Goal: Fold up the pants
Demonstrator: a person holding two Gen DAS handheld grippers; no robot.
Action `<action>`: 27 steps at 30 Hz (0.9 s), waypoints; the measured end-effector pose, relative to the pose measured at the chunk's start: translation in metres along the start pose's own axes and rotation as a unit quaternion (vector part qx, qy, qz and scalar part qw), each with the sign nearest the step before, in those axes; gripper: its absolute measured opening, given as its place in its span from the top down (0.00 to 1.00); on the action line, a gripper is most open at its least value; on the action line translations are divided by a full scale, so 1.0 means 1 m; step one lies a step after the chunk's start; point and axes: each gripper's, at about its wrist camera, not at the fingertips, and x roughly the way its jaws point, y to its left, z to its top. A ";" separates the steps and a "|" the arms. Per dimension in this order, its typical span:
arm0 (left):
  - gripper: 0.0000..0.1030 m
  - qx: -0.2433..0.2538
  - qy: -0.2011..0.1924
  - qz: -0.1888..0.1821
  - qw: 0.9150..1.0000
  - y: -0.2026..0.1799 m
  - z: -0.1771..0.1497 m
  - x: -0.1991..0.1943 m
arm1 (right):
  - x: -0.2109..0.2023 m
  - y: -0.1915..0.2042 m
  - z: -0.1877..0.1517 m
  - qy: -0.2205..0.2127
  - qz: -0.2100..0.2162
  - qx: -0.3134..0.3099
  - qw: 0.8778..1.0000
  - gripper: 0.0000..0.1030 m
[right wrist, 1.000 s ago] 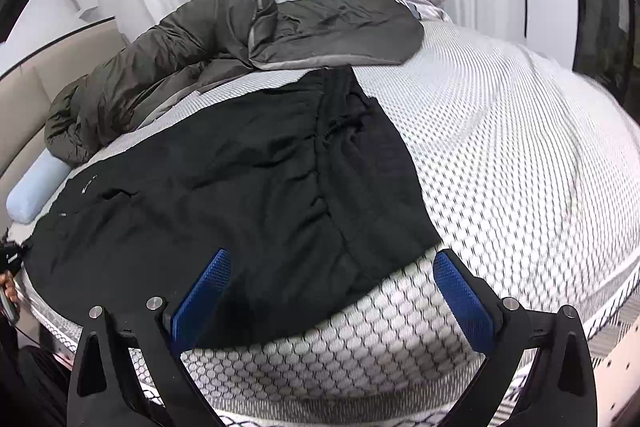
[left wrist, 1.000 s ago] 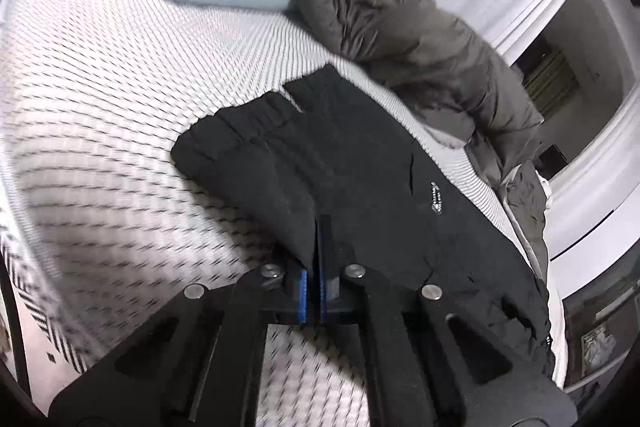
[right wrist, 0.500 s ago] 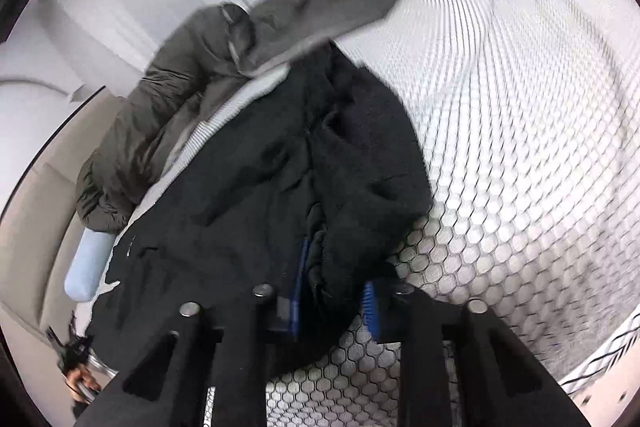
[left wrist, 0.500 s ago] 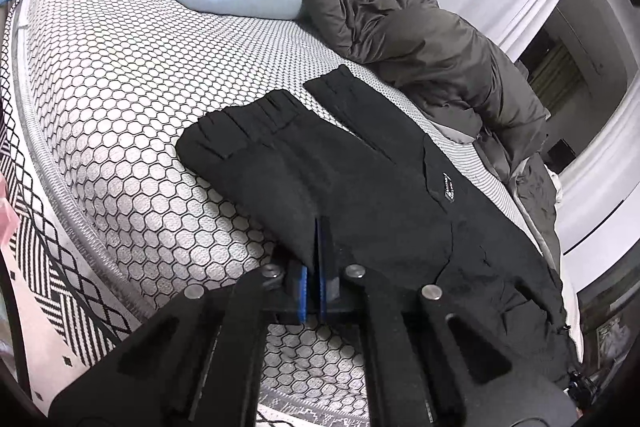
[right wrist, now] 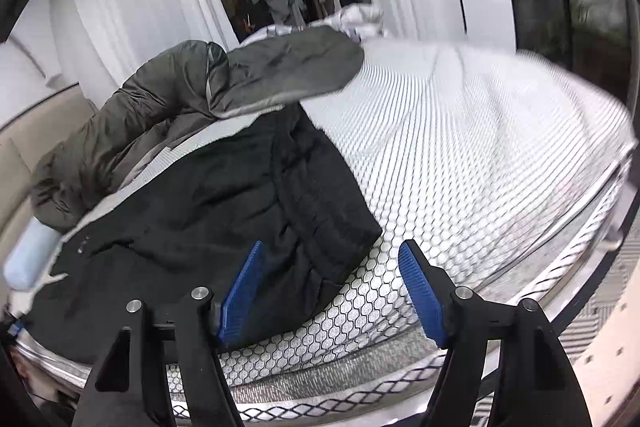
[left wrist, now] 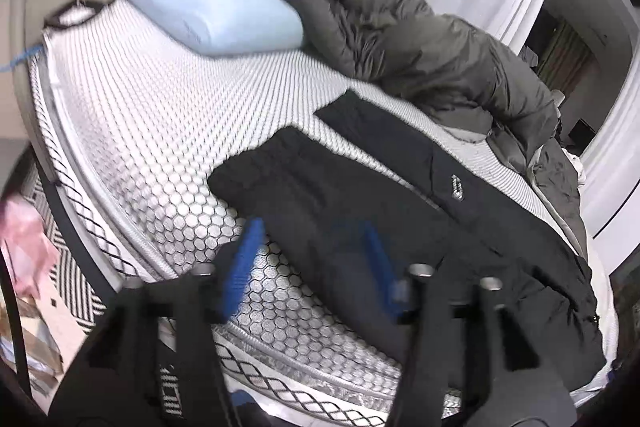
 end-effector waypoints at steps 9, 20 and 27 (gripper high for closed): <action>0.21 0.164 0.050 -0.135 0.976 -0.149 -0.044 0.001 | 0.024 0.121 -0.015 0.042 0.107 -0.140 0.984 0.26; 0.21 0.328 0.190 -0.182 0.907 -0.309 -0.141 0.070 | 0.102 0.259 -0.071 0.117 0.157 -0.319 0.927 0.26; 0.38 0.261 0.207 -0.170 0.927 -0.279 -0.107 0.089 | 0.136 0.175 -0.028 0.096 -0.012 -0.264 0.960 0.25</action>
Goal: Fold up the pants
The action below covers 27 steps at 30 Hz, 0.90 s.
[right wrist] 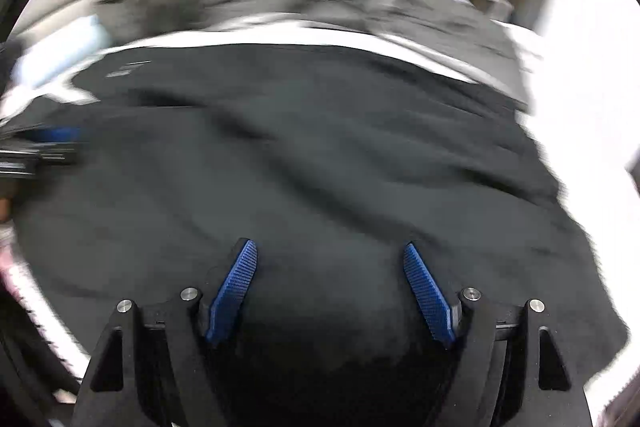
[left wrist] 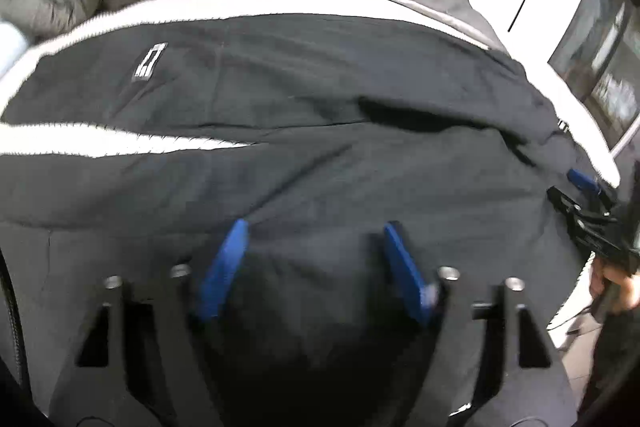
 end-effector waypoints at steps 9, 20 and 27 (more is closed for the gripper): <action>0.26 0.020 -0.063 -0.016 0.998 -0.014 0.002 -0.020 | -0.023 -0.024 0.003 -0.005 0.041 0.029 0.999 0.22; 0.41 0.077 0.026 0.034 0.996 -0.048 0.041 0.057 | 0.034 0.048 0.063 0.058 0.100 -0.031 0.993 0.73; 0.41 0.017 0.008 0.010 1.000 -0.006 0.040 0.029 | 0.019 0.019 0.062 0.055 0.146 -0.006 0.988 0.70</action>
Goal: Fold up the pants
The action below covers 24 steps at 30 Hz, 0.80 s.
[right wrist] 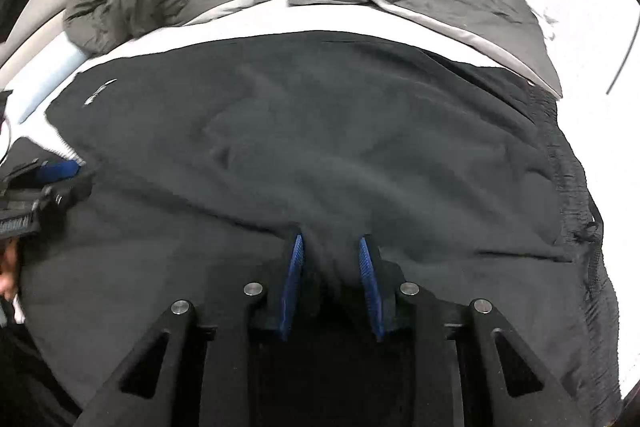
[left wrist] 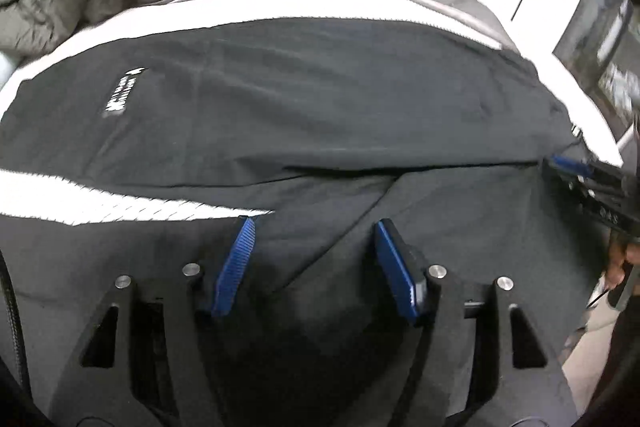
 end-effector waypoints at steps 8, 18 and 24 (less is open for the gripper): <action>0.41 -0.039 -0.046 -0.050 0.997 -0.021 0.046 -0.007 | 0.000 -0.014 0.032 -0.035 0.022 0.057 0.998 0.57; 0.35 0.105 0.031 0.027 0.994 -0.108 0.048 0.061 | 0.012 -0.010 0.013 0.008 0.023 -0.002 1.000 0.74; 0.25 0.080 0.036 0.017 0.996 -0.094 0.048 0.068 | 0.024 -0.093 0.012 0.047 -0.123 0.036 0.991 0.73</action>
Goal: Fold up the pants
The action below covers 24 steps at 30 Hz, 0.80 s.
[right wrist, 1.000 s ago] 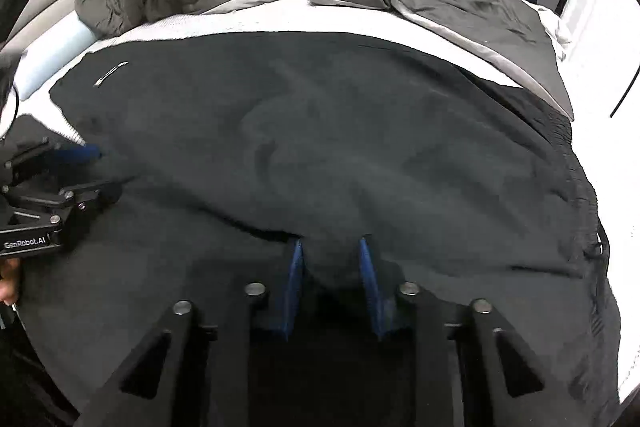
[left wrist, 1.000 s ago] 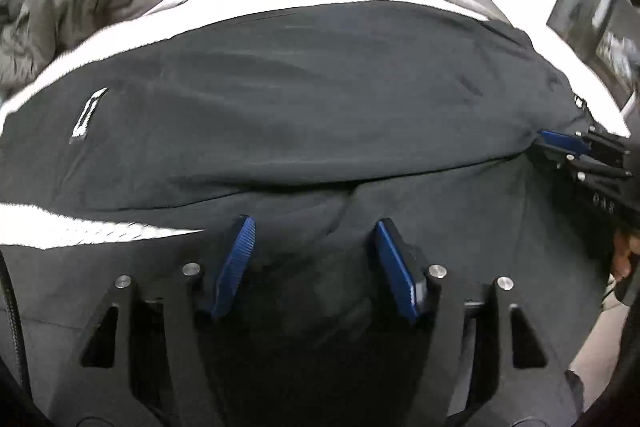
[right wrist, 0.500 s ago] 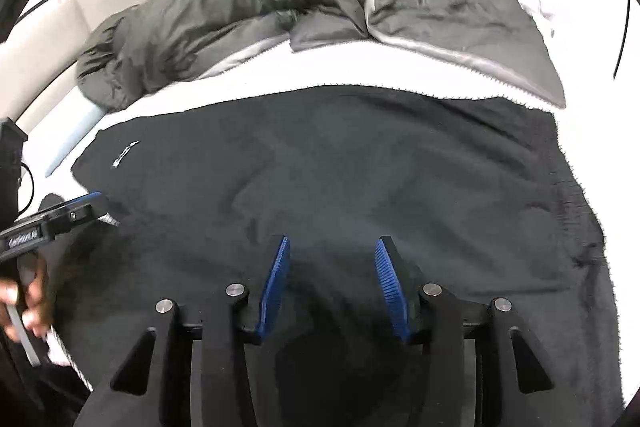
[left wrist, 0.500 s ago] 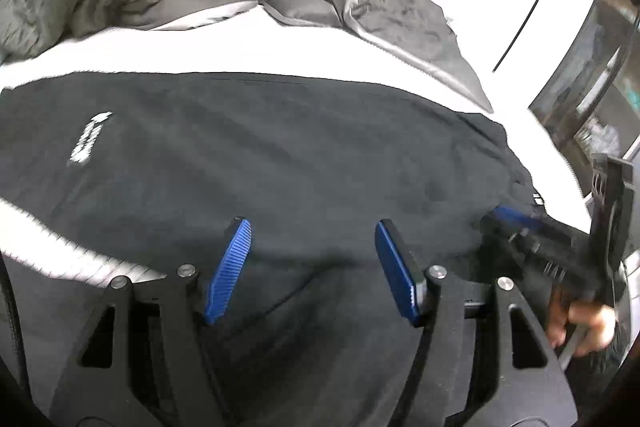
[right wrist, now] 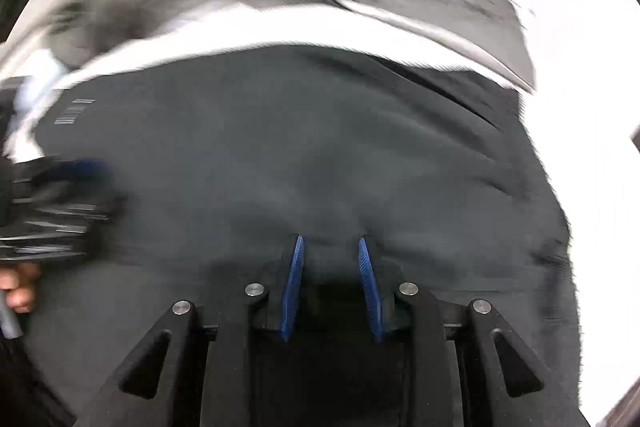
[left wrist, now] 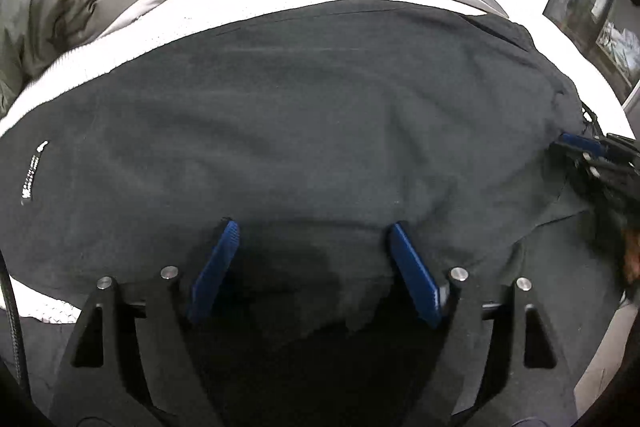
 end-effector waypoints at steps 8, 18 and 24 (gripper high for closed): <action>0.25 -0.009 -0.018 0.007 1.000 0.008 -0.004 -0.008 | -0.009 -0.048 0.002 -0.005 -0.026 0.022 0.999 0.85; 0.25 0.006 -0.024 0.026 0.999 0.007 0.004 0.005 | 0.008 0.067 0.042 -0.027 0.034 -0.095 0.995 0.58; 0.21 -0.008 -0.020 0.002 1.000 0.028 0.004 0.005 | 0.032 -0.011 0.052 -0.013 -0.070 -0.015 0.997 0.39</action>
